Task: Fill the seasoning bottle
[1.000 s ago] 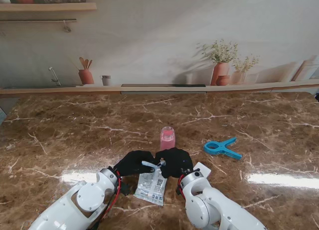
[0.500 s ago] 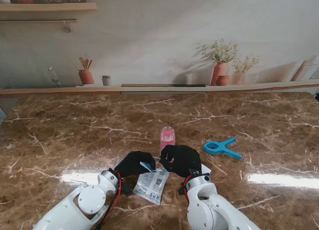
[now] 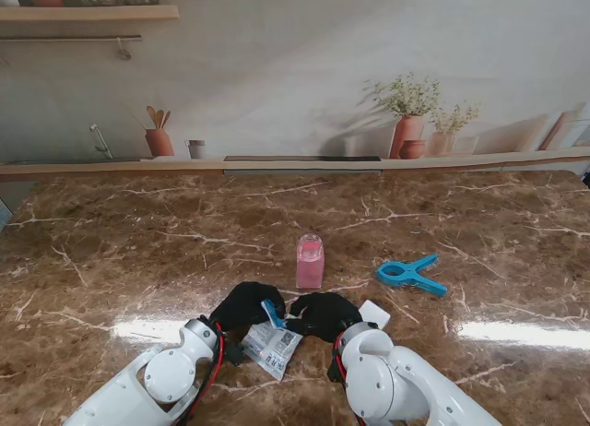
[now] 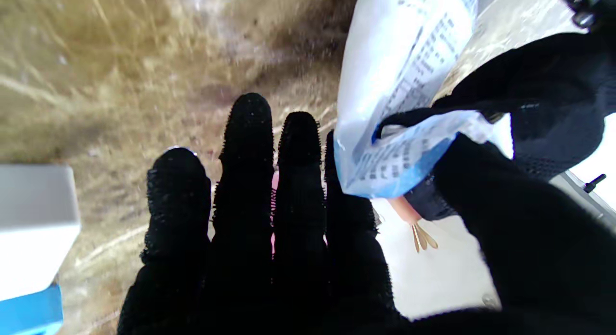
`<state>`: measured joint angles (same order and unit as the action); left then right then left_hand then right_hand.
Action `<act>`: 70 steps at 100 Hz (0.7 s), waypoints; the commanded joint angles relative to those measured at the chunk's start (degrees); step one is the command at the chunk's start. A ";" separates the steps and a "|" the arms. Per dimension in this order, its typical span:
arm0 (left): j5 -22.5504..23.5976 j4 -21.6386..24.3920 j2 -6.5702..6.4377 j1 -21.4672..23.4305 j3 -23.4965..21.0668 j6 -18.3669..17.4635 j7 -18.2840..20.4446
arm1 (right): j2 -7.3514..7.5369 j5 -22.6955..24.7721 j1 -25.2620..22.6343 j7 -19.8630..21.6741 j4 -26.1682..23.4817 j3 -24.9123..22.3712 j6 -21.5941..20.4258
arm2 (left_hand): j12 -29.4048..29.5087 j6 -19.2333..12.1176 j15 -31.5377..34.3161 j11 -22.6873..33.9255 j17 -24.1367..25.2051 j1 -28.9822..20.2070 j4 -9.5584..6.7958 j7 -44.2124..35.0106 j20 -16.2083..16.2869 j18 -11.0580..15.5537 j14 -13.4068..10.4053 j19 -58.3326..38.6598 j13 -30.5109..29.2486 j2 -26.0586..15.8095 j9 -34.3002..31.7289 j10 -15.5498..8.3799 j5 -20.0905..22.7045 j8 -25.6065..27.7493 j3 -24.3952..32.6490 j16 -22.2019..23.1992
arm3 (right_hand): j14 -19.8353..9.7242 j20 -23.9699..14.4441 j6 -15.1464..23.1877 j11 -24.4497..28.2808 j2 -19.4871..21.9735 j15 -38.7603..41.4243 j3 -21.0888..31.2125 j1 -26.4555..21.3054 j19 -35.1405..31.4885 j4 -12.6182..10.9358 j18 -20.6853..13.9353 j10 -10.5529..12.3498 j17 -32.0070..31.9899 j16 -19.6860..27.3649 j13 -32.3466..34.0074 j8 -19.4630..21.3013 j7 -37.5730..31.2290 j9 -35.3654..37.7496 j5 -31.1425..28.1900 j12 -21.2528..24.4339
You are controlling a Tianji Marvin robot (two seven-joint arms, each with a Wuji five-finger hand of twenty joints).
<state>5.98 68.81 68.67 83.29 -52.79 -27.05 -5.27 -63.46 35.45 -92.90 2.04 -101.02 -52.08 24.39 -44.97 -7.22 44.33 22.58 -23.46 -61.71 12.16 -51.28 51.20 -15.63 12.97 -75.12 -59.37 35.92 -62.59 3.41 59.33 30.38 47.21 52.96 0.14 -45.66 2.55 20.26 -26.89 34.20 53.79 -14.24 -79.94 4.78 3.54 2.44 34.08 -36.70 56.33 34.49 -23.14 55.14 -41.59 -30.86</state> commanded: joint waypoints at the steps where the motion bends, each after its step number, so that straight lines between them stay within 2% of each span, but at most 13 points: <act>1: 0.18 -0.52 0.37 0.43 0.29 -0.11 -0.29 | 0.33 -0.03 0.17 1.91 0.52 0.32 0.92 | -0.87 -1.83 0.80 2.58 0.86 -2.25 -1.99 -9.31 -0.69 -2.39 1.42 2.95 0.26 -6.40 1.15 -1.16 8.39 1.13 2.83 1.15 | 0.02 -0.37 -1.01 0.05 0.86 0.55 -2.75 2.95 -1.23 -1.32 -1.96 -0.40 -0.23 -0.67 -0.94 -0.87 2.02 -0.87 2.58 0.69; 7: 0.13 -0.57 0.44 0.43 0.34 -0.24 -0.45 | 0.39 -1.04 0.76 2.51 0.98 0.63 0.97 | -0.86 -1.78 0.71 2.66 0.92 -2.22 -1.98 -9.24 -0.69 -2.22 1.44 3.08 0.28 -6.36 1.19 -1.21 8.34 0.91 2.88 1.27 | -0.41 -0.64 -1.65 2.71 0.78 2.58 -3.40 2.62 -1.55 -1.54 -2.19 -0.06 -0.01 -1.94 -0.65 -1.13 2.18 0.43 2.53 -1.07; 13: 0.23 -0.59 0.51 0.47 0.36 -0.35 -0.77 | 0.32 -2.35 1.41 2.91 1.56 0.98 1.05 | -0.83 -1.75 0.61 2.75 0.98 -2.17 -1.96 -9.17 -0.66 -2.10 1.43 3.18 0.30 -6.38 1.18 -1.30 8.42 0.64 2.97 1.43 | -0.92 -0.74 -1.83 6.80 0.15 6.17 -3.17 1.84 -2.32 -1.39 -2.29 0.79 0.45 -3.93 -0.06 -1.15 1.36 1.81 1.58 -4.66; 30: 1.08 -0.81 0.64 0.43 0.42 -0.60 -1.66 | 0.14 -4.45 3.23 3.41 3.32 2.28 0.65 | -0.67 -1.57 0.33 2.81 1.11 -2.04 -1.91 -8.84 -0.62 -1.53 1.28 3.46 0.42 -6.28 1.22 -1.54 8.25 0.01 3.07 1.84 | -3.03 -1.43 1.18 17.86 -4.21 21.44 0.68 -2.40 -8.85 -0.58 -2.57 3.81 3.97 -11.50 4.75 3.04 -7.79 9.54 -7.46 -15.39; 33: 1.25 -0.86 0.65 0.43 0.43 -0.63 -1.79 | 0.14 -4.91 3.48 3.64 3.50 2.45 0.42 | -0.61 -1.53 0.25 2.81 1.14 -2.05 -1.92 -8.75 -0.62 -1.37 1.26 3.55 0.42 -6.22 1.21 -1.60 8.31 -0.15 3.14 1.95 | -3.15 -1.55 2.37 18.79 -5.49 23.09 1.40 -3.55 -9.88 1.51 -2.54 4.13 4.31 -12.06 5.30 3.01 -9.90 10.79 -8.59 -16.57; 38: 1.37 -0.93 0.70 0.46 0.45 -0.70 -2.00 | 0.13 -5.75 3.88 4.04 3.73 2.77 0.21 | -0.49 -1.36 0.07 2.81 1.15 -2.06 -1.95 -8.56 -0.60 -1.25 1.20 3.65 0.44 -6.16 1.24 -1.59 8.36 -0.43 3.26 2.10 | -3.17 -1.98 4.33 19.59 -7.76 25.13 2.45 -5.36 -11.22 4.60 -2.50 4.32 4.78 -12.67 6.28 -0.84 -16.83 12.64 -9.04 -18.07; 45: 1.87 -1.11 0.75 0.47 0.53 -0.91 -2.45 | 0.17 -6.83 4.46 4.73 4.06 3.20 -0.14 | -0.27 -1.19 -0.20 2.85 1.14 -1.97 -1.97 -7.97 -0.55 -1.03 1.25 3.80 0.28 -6.00 1.17 -1.65 8.37 -1.07 3.44 2.47 | -3.08 -2.85 7.35 20.58 -10.62 26.82 3.71 -7.63 -12.31 6.01 -2.39 4.58 5.08 -13.45 6.89 -2.78 -25.29 14.08 -8.81 -19.21; 51: 2.31 -1.28 0.83 0.49 0.60 -1.17 -2.97 | 0.22 -7.47 4.96 5.27 4.35 3.61 -0.38 | 0.11 -0.97 -0.61 2.83 1.02 -1.84 -1.93 -7.24 -0.42 -0.57 1.17 3.93 0.11 -5.81 1.13 -1.61 8.54 -2.04 3.75 2.97 | -3.13 -3.34 9.12 21.67 -13.02 27.82 6.75 -10.11 -12.98 5.95 -2.20 4.96 5.64 -13.75 7.82 -3.28 -29.96 15.30 -9.03 -21.25; 62: 2.83 -1.32 0.91 0.59 0.57 -1.31 -3.61 | 0.20 -7.75 5.67 5.47 4.98 4.30 -0.91 | 0.37 -0.77 -0.76 2.70 0.71 -1.66 -1.82 -6.85 -0.25 -0.50 1.16 3.79 -0.15 -5.74 1.17 -1.38 8.28 -2.57 3.76 3.16 | -3.92 -4.29 10.40 23.36 -14.94 30.15 11.63 -12.04 -14.71 5.55 -2.17 5.94 7.25 -14.37 9.83 0.87 -33.02 17.40 -10.98 -24.81; 70: 2.99 -0.74 0.63 0.91 0.11 -0.88 -3.14 | 0.16 -6.46 5.82 4.84 5.34 4.62 -1.26 | 0.97 1.23 -2.05 1.06 1.59 -0.57 -0.94 -3.87 1.60 -0.70 1.39 2.70 0.46 -4.25 1.92 -1.23 3.78 -4.26 5.78 4.58 | -4.95 -4.53 11.63 24.44 -15.83 31.61 13.64 -11.95 -15.25 4.91 -2.44 6.72 8.34 -14.51 10.84 5.84 -32.39 18.04 -12.16 -26.85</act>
<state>8.84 67.96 69.29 83.62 -52.35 -28.48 -8.72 -62.98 28.13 -86.51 6.38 -96.05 -47.90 23.39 -44.72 -7.89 44.29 23.77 -22.85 -61.70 12.14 -52.24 51.19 -15.24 13.00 -74.45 -59.15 35.22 -61.67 3.36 61.87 27.34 49.05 55.39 -2.33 -48.14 3.97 42.92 -40.29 63.54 63.11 -23.81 -90.95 9.59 2.49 6.15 41.03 -49.77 64.45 35.58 -50.81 70.73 -49.53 -55.54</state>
